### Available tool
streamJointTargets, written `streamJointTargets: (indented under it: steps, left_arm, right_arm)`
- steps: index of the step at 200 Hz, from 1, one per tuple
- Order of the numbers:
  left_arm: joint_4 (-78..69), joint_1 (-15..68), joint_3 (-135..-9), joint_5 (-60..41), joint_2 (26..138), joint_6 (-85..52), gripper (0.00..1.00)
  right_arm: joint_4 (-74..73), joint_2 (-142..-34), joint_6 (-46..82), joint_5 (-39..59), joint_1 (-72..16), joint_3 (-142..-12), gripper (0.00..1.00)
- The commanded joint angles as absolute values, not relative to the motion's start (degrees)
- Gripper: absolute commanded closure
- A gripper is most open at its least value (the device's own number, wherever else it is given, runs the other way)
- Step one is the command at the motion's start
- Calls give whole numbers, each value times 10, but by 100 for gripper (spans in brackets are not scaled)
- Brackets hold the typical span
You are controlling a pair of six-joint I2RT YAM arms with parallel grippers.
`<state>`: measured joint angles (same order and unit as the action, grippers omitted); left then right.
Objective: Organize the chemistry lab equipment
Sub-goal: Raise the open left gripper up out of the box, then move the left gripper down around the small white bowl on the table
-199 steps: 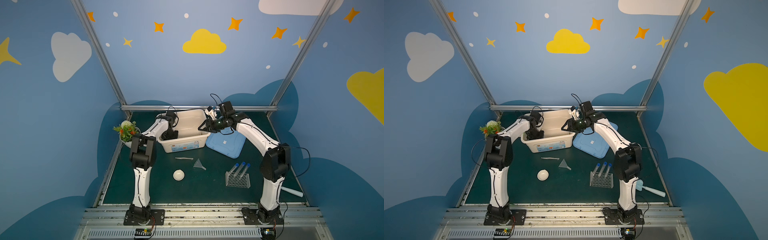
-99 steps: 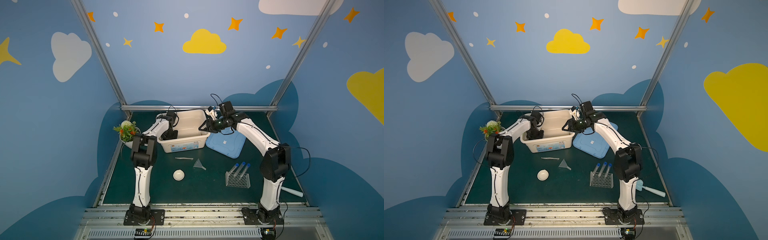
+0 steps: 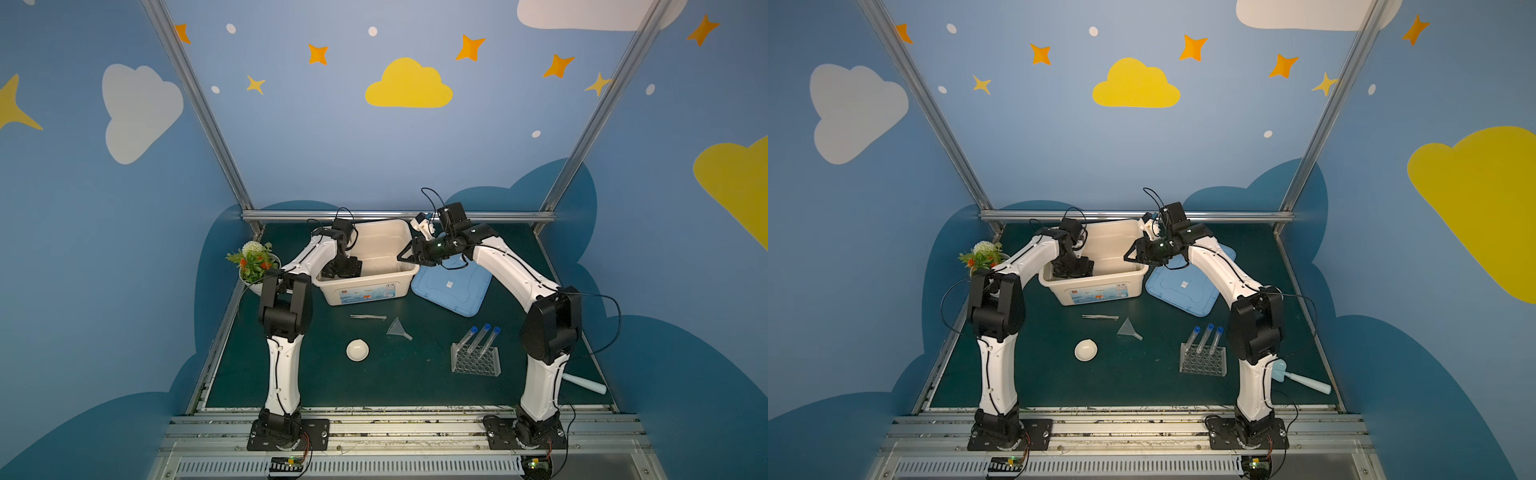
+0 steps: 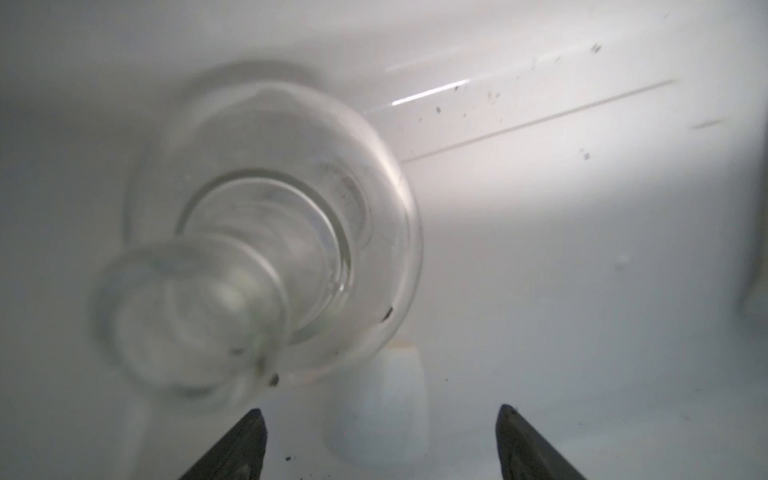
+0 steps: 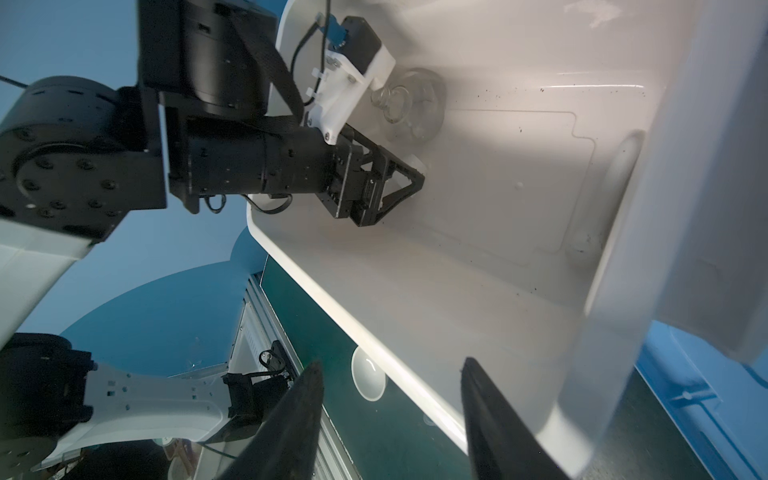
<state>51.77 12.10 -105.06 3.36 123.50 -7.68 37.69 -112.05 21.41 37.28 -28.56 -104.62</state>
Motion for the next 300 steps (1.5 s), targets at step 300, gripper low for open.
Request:
streamJointTargets:
  steps: [300]
  left_arm:
    - [503,448,-571,143,790,-404,0]
  right_arm:
    - [385,-1089,202,366,-259,-1020,42]
